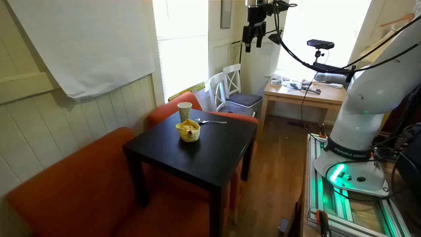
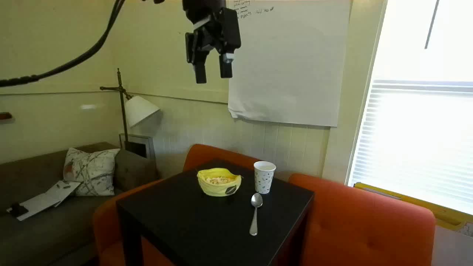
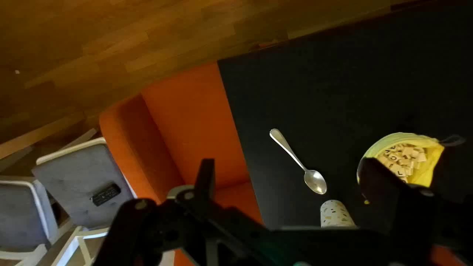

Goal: Remove the tiles from the banana bag.

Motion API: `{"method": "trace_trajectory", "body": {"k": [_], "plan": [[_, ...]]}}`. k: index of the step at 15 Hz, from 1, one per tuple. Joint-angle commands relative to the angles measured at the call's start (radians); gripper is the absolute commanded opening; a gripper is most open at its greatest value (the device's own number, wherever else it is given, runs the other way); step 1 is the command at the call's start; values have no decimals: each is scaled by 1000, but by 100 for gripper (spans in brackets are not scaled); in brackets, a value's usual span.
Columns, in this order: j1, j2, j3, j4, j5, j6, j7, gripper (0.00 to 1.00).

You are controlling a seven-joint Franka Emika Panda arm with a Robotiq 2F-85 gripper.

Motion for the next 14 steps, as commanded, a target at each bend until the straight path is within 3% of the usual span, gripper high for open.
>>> {"method": "trace_trajectory", "body": {"k": [1,8,14], "plan": [[5,1,-5,2,-2,-2,1,100],[25,11,-13,1,35,14,-36,100],[159,135,42,-39,123,270,-189,100]]}}
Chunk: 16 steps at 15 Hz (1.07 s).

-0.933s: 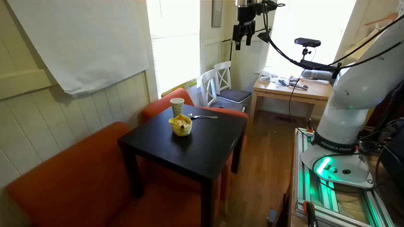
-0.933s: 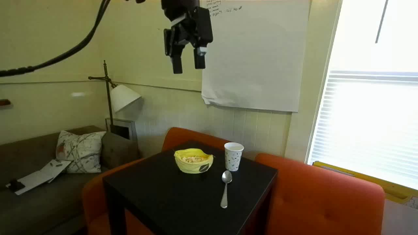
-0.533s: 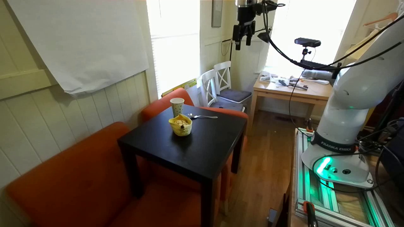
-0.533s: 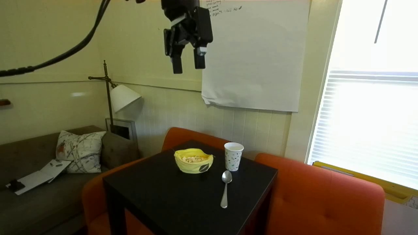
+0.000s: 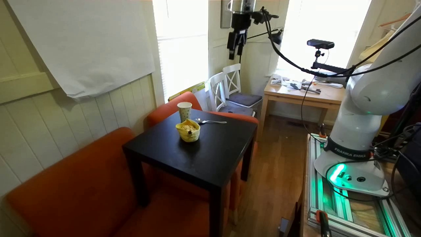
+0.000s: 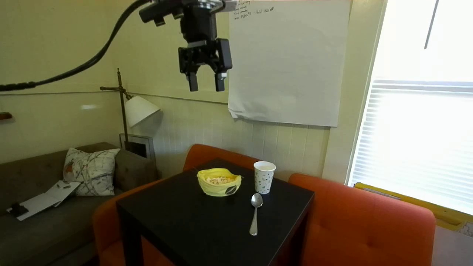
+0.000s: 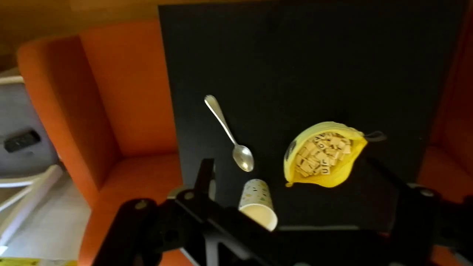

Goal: Remove the tiles from the banana bag.

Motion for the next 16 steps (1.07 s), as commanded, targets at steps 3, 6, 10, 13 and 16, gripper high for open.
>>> {"method": "trace_trajectory", "body": {"k": [3,6,10,13,16], "plan": [[93,189,51,-2,20,222,-168,100],[106,317,78,24,11,313,-210,100],[105,470,112,72,-27,414,-227,100],[104,580,129,137,-49,446,-256,100],[98,568,138,112,-42,437,-243,100]]}}
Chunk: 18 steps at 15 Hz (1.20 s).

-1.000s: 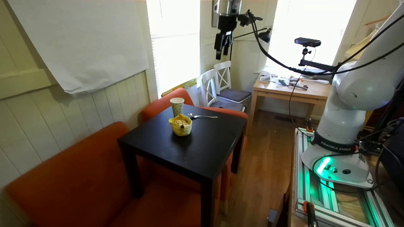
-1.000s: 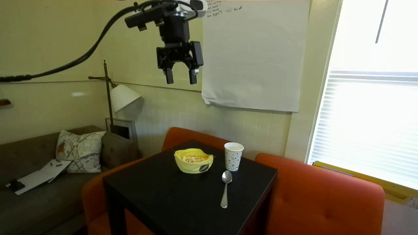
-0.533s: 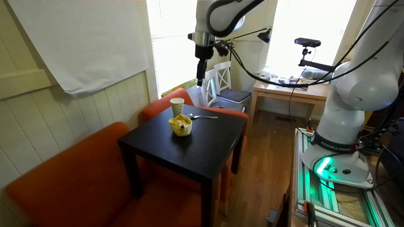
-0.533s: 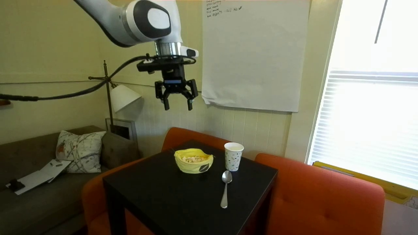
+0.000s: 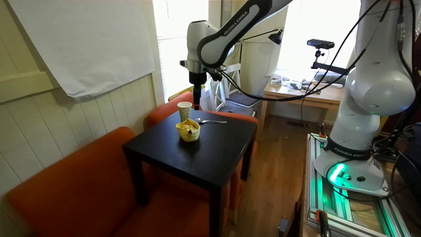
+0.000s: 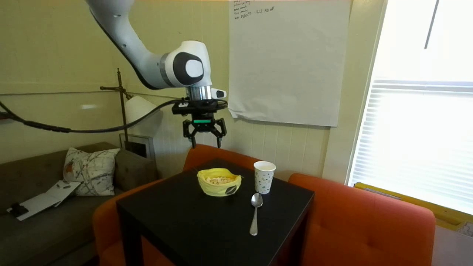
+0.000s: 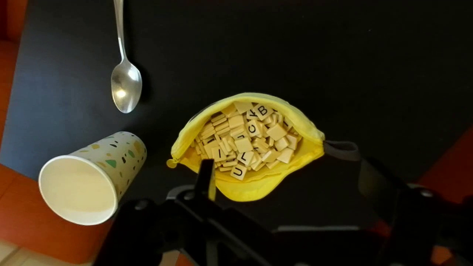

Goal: Remove the tiles from the banana bag.

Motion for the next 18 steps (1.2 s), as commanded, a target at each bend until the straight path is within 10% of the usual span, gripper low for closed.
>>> {"method": "trace_trajectory", "body": {"k": [1,18], "plan": [[-10,27,13,23,-9,-3,2,100],[-89,293,45,175,-44,222,-302,100]]}}
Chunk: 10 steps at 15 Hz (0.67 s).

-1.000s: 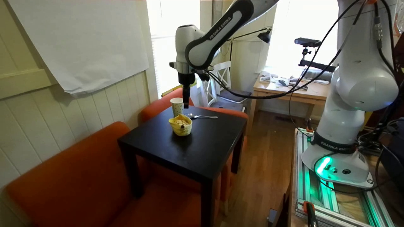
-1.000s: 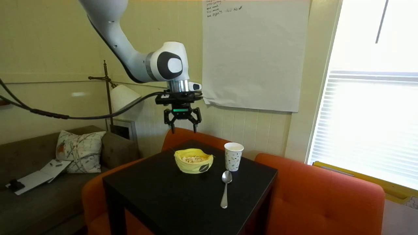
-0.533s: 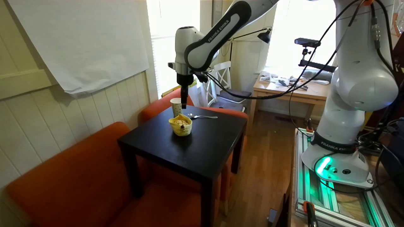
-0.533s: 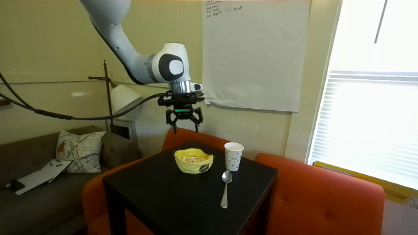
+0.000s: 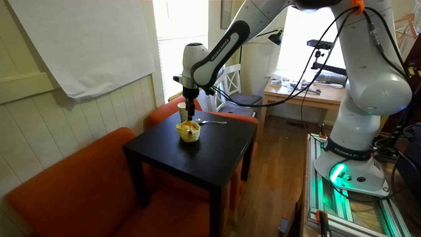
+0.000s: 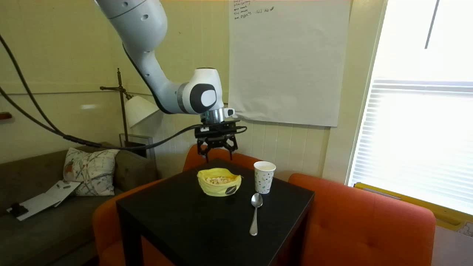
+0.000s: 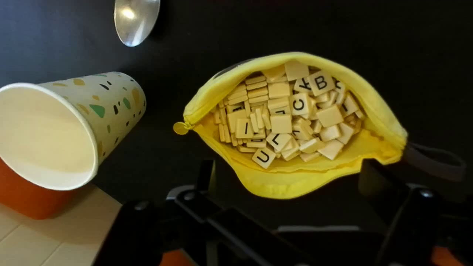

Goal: Remove the tiles from the banana bag.

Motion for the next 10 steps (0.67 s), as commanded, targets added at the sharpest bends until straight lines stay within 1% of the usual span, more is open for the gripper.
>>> {"method": "trace_trajectory", "body": {"k": [1,3,4,6,8,9,10], "plan": [[-33,75,22,68,-38,20,-78,100],[-37,101,24,88,-41,19,-111,100],[-37,112,26,96,-41,16,-124,91],[-35,127,25,106,-43,13,-143,82],[-29,144,16,109,-53,22,-145,79],[-27,151,12,110,-58,28,-144,74],[-25,159,8,110,-67,35,-140,79]]}}
